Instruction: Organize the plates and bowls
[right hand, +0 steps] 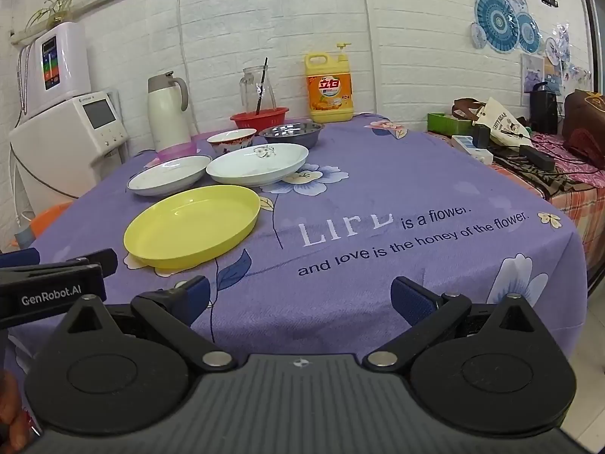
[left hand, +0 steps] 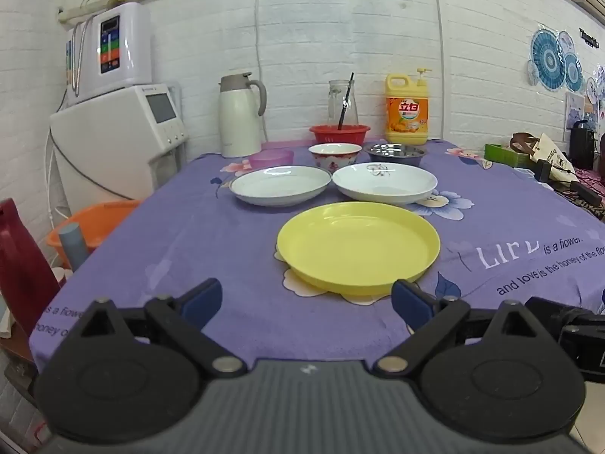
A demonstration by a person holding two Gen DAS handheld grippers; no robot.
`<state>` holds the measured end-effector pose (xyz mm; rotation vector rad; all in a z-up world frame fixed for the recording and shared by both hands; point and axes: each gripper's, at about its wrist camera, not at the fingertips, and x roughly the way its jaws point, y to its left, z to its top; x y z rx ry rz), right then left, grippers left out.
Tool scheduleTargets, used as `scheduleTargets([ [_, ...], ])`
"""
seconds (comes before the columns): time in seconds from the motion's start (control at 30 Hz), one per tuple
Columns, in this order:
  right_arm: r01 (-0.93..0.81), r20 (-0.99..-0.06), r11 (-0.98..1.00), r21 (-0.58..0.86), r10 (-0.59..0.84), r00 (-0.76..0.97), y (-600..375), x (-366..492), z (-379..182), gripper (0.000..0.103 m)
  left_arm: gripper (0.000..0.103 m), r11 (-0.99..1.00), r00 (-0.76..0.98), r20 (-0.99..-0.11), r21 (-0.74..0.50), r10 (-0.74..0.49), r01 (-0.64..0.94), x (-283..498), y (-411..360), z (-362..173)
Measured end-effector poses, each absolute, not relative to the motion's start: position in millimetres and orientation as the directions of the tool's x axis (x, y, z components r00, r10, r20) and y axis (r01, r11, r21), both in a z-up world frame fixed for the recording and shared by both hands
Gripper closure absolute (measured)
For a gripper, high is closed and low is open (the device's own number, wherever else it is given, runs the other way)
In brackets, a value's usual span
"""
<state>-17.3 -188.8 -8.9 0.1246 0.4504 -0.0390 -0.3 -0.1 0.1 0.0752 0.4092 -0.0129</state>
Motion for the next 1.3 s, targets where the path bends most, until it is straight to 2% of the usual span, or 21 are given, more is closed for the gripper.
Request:
scheduleTargets([
  [1.3,0.059,-0.449,0.992,0.115,-0.001,0.894,-186.1,-15.6,-13.7,0.000,0.008,0.997,0.906,-0.423,0.050,-0.026,0.051,0.5,0.1,-5.4],
])
